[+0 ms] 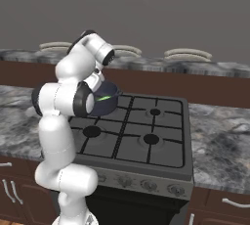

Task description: Put the corn and onion in the pot. Retrieve the spatula and lightly stir the vegetables in the pot.

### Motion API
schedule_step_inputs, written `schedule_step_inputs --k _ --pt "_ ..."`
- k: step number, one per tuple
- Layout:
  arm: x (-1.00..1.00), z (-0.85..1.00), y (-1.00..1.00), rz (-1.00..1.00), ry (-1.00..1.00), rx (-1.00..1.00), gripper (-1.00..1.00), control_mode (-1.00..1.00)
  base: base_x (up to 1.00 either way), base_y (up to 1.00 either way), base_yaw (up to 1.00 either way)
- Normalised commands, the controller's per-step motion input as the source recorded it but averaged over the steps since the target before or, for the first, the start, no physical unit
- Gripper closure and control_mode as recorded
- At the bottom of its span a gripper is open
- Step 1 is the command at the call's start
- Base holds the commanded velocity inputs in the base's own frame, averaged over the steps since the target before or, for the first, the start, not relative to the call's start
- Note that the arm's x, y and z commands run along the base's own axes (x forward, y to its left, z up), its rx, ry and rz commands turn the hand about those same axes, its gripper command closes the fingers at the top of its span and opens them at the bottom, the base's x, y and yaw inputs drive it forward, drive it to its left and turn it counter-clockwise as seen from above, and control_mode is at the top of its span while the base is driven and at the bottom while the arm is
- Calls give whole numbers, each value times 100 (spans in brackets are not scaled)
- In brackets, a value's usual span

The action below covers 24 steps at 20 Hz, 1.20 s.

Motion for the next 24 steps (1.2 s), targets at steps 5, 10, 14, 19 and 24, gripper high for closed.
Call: schedule_step_inputs --k 5,10,14,19,24 --pt "-9 0 0 0 5 0 100 -100 0 0 0" --pt "-19 -5 14 0 2 0 100 -100 0 0 0" --pt "-4 0 6 0 0 0 100 -100 0 0 0" --pt "5 0 0 0 0 0 100 -100 0 0 0" --pt "37 0 -4 0 0 0 100 -100 0 0 0"
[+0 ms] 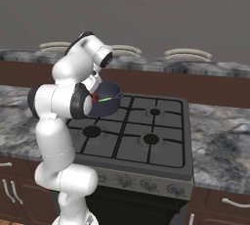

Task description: Put the corn and onion in the pot. Retrieve the spatula and lightly stir the vegetables in the pot.

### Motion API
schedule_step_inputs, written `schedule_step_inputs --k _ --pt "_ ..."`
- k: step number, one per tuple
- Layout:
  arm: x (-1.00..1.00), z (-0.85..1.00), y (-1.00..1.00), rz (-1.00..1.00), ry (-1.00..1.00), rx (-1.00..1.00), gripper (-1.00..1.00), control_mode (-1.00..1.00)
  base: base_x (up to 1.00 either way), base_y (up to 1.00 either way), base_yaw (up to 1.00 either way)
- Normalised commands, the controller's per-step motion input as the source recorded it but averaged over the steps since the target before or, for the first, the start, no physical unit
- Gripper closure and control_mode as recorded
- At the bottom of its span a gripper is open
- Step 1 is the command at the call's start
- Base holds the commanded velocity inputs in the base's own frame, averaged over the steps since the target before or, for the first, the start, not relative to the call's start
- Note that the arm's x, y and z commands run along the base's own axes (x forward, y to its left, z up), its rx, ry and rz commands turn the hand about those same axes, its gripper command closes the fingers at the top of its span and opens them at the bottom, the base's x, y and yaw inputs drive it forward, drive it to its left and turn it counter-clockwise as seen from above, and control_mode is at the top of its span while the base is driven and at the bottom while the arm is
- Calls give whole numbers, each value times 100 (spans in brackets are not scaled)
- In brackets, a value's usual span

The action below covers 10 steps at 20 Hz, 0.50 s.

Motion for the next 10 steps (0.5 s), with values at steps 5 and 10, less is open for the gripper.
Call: schedule_step_inputs --k 5,10 --pt "36 0 0 0 0 0 100 -100 0 0 0" --pt "2 -3 1 0 0 0 100 -100 0 0 0"
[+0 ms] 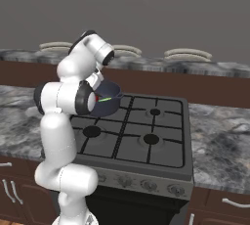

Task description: Put the corn and onion in the pot. Retrieve the spatula and lightly stir the vegetables in the pot.

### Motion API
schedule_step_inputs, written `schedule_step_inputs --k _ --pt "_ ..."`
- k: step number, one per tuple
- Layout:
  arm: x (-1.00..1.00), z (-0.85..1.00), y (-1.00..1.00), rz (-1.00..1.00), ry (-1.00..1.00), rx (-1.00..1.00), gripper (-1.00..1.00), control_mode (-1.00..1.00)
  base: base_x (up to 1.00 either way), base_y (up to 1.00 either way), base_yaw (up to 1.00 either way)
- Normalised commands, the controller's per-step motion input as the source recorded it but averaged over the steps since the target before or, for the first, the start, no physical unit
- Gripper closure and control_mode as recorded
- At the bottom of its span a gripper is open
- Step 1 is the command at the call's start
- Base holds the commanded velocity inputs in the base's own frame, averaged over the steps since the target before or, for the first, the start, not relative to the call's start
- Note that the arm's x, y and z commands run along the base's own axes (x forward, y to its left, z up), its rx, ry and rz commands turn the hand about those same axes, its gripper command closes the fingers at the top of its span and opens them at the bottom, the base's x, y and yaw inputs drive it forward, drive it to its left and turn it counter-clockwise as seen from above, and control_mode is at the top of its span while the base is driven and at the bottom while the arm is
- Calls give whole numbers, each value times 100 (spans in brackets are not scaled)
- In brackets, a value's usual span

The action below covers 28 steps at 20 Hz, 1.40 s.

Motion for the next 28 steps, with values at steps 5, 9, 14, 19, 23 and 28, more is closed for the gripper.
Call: schedule_step_inputs --k 5,9,14,19,23,28 --pt "-4 -5 3 0 0 0 100 -100 0 0 0" --pt "-8 -7 2 0 0 0 100 -100 0 0 0" --pt "10 -11 -1 0 0 0 100 -100 0 0 0" --pt "8 -2 -1 0 0 0 100 -100 0 0 0" --pt "9 -6 -2 0 0 0 100 -100 0 0 0" --pt "15 -9 0 0 4 0 100 -100 0 0 0"
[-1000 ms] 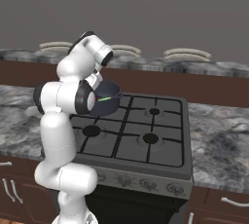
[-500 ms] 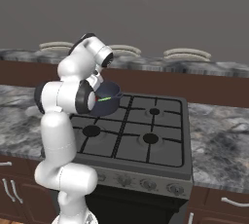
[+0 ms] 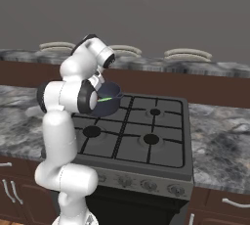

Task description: Put the corn and onion in the pot. Retrieve the spatula and lightly stir the vegetables in the pot.

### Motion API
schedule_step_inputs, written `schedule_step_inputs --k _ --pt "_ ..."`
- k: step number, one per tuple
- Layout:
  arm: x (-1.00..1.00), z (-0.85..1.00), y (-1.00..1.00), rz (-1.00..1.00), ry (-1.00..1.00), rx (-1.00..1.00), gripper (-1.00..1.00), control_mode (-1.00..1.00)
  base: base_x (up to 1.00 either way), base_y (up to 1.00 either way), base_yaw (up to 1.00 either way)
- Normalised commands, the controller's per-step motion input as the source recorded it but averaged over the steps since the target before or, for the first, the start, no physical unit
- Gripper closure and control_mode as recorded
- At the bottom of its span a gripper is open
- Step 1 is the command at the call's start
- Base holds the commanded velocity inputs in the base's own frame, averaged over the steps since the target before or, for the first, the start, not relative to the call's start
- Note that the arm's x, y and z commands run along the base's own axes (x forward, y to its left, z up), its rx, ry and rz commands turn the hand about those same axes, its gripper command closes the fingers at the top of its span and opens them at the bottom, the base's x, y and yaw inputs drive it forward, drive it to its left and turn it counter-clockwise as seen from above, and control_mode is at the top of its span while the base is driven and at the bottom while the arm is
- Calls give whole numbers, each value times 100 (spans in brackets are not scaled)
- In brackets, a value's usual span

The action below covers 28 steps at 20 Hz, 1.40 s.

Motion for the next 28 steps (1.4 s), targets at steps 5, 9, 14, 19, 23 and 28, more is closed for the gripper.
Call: schedule_step_inputs --k 5,9,14,19,23,28 --pt "0 -1 0 0 3 0 100 -100 0 0 0" --pt "0 0 0 0 0 0 100 -100 0 0 0" --pt "7 -3 -1 0 1 0 100 -100 0 0 0" --pt "11 -21 -1 0 5 0 100 -100 0 0 0" --pt "11 -18 0 0 7 0 100 -100 0 0 0" --pt "5 -12 0 0 7 0 100 -100 0 0 0"
